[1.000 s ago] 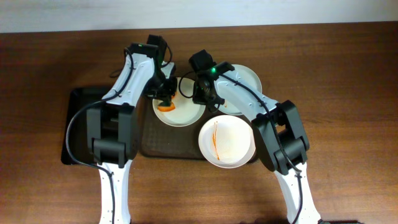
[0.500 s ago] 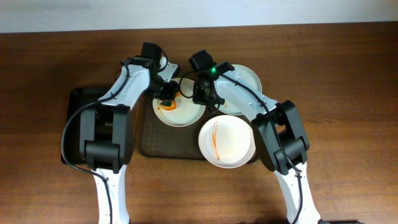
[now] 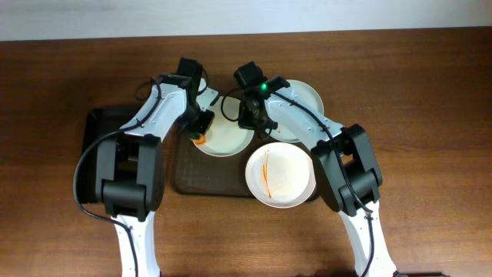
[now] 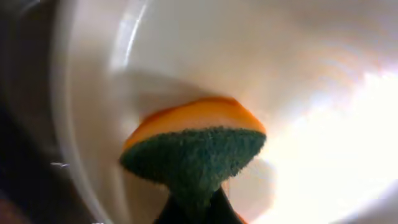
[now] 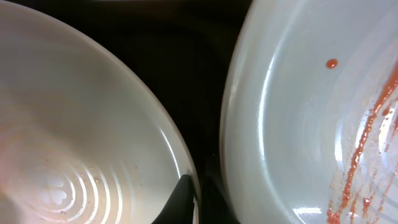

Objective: Clean dirty plates on tray and stack at the side
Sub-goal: 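Scrub the plate once more with the sponge in the left gripper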

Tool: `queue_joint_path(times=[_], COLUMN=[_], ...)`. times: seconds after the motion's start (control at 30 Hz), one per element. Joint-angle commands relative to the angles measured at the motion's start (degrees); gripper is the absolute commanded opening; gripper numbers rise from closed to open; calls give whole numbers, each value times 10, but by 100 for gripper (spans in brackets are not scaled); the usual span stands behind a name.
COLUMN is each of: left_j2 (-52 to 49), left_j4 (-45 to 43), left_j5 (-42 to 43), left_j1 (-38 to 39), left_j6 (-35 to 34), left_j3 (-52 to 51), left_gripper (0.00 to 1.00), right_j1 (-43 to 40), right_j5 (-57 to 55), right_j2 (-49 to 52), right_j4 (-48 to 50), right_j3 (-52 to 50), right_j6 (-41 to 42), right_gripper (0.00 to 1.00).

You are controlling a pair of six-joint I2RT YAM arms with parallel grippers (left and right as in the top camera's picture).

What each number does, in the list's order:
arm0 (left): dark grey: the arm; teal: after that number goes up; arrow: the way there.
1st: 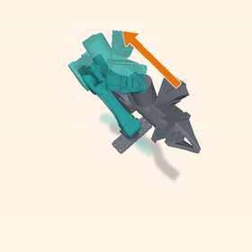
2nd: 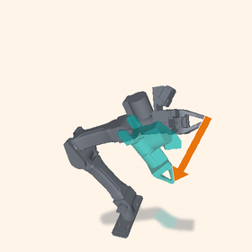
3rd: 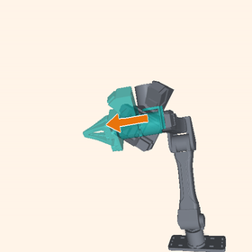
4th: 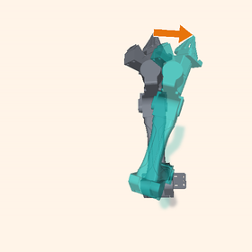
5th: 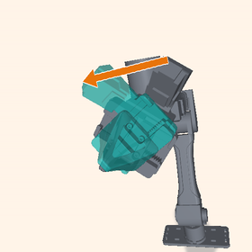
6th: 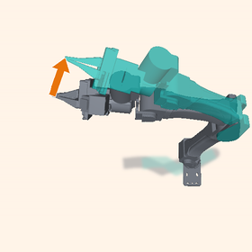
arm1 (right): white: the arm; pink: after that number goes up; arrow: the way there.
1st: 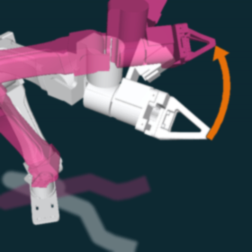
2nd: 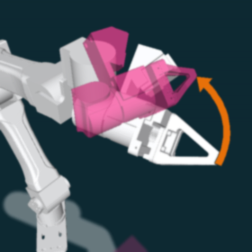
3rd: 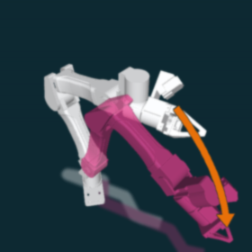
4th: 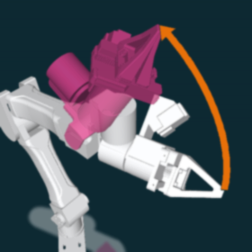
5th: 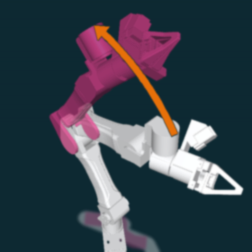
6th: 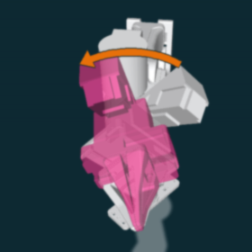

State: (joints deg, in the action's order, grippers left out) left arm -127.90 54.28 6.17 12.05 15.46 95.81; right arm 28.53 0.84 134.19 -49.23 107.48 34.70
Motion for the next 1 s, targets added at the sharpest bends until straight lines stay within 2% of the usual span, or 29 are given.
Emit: queue_joint_path(times=[0.0, 0.1, 0.2, 0.33, 0.47, 0.6, 0.77, 0.97], left_j2=[-81, -81, -81, -81, -81, -81, -81, -81], left_j4=[47, 50, 14, -30, -100, -131, -116, -201], left_j5=[94, 93, 69, -42, -179, -224, -157, -141], left_j1=[16, 22, 23, 23, 19, 14, 17, 21], left_j6=[11, 12, 11, -2, -76, -127, -139, -140], left_j3=[-60, -60, -60, -60, -60, -60, -96, -250], left_gripper=[0, 0, 0, 0, 0, 0, 0, 0], right_j1=[-12, -12, -12, -12, -12, -12, -12, -12], right_j5=[-73, -73, -73, -73, -73, -73, -73, -73], right_j2=[22, 22, 22, 22, 23, 23, 23, 23], right_j4=[7, 8, 8, 6, 6, 5, 6, 8], right_j3=[-16, -16, -16, -16, -16, -16, -16, -16], right_j6=[17, 17, 17, 16, 16, 16, 16, 16], right_gripper=[4, 4, 4, 4, 4, 4, 4, 4])
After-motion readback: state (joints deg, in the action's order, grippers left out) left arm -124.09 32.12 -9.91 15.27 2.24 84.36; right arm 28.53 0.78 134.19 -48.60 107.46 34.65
